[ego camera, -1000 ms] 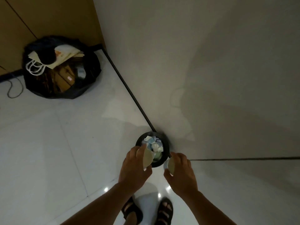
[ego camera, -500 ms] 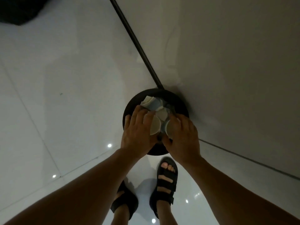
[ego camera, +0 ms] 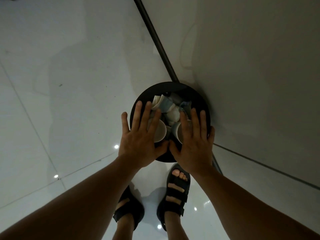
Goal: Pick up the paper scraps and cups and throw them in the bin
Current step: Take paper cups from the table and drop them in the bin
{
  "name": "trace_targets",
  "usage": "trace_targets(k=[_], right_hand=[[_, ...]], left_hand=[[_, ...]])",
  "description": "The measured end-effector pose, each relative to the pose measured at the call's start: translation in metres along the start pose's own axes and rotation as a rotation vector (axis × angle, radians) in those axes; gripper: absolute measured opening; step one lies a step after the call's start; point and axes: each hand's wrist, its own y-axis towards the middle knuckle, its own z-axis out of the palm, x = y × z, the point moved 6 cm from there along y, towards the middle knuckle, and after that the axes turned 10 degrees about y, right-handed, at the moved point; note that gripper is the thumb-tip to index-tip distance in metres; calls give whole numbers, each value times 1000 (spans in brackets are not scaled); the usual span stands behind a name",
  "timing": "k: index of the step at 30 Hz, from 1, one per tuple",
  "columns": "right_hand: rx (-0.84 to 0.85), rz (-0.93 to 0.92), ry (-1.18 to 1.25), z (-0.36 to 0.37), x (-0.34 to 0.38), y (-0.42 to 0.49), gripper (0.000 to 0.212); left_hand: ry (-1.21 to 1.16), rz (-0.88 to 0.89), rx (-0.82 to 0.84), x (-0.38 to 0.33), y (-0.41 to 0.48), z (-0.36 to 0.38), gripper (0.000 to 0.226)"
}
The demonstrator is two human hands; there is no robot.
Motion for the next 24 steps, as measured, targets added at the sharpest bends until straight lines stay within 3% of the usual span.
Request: trace_targets(k=[17,24], right_hand=[[45,120,73,-63,22,-28,100],[176,189,48,-145,70,-69,97]], left_hand=[[-106,-68,105,24,-45,-52,95],[-113,-169,144,56,-104,-147,95]])
